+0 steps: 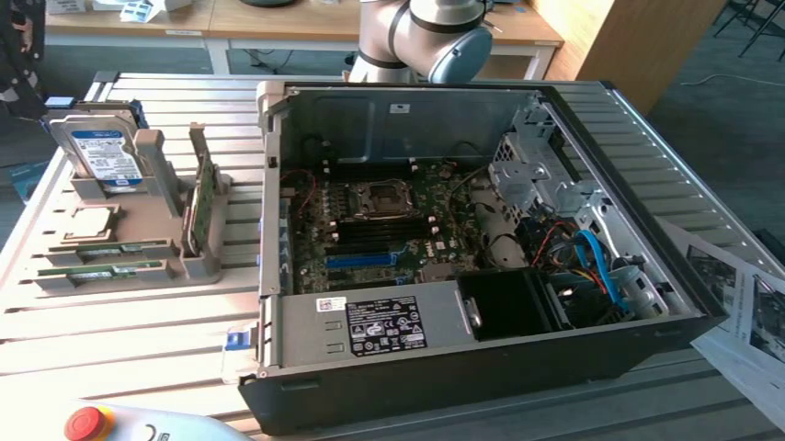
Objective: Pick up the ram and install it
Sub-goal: 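Pick up the ram and move it above insertion slot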
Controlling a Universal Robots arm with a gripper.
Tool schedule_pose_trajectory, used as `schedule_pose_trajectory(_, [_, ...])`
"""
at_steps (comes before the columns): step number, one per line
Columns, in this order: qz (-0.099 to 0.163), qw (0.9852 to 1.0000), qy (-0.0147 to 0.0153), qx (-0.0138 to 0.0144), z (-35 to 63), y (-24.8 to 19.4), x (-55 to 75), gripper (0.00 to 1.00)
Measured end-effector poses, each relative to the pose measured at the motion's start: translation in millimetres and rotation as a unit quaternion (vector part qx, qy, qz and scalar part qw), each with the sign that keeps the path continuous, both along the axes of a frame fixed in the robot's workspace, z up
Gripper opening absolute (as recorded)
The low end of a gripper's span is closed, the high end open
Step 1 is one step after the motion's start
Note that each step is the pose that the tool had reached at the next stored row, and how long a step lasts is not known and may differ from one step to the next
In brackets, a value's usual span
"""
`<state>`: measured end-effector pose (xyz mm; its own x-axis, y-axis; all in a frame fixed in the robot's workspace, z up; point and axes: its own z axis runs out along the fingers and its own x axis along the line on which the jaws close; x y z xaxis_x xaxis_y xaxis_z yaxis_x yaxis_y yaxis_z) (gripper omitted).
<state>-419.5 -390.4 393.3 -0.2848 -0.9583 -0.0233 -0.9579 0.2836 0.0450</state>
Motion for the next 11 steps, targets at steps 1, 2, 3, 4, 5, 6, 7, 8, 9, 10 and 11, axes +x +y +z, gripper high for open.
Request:
schedule_pose_trajectory(1, [0.009,1.0,0.0,0.0,0.0,0.0,0.0,0.11])
schedule_pose_trajectory(2, [0.018,0.9998,0.0,0.0,0.0,0.0,0.0,0.11])
schedule_pose_trajectory(3, [0.027,0.9996,0.0,0.0,0.0,0.0,0.0,0.11])
schedule_pose_trajectory(4, [0.036,0.9994,0.0,0.0,0.0,0.0,0.0,0.11])
schedule_pose_trajectory(5, [0.044,0.999,0.0,0.0,0.0,0.0,0.0,0.11])
schedule_pose_trajectory(6, [0.053,0.9986,0.0,0.0,0.0,0.0,0.0,0.11])
schedule_pose_trajectory(7, [0.062,0.998,0.0,0.0,0.0,0.0,0.0,0.11])
schedule_pose_trajectory(8, [0.071,0.9975,-0.0001,0.0,0.0,0.0,0.0,0.11])
schedule_pose_trajectory(9, [0.077,0.997,-0.0001,0.0,0.0,0.0,0.0,0.11])
schedule_pose_trajectory(10, [0.079,0.9969,-0.0001,0.0,0.0,0.0,0.0,0.11])
schedule_pose_trajectory(11, [0.079,0.9968,-0.0001,0.0,0.0,0.0,0.0,0.11])
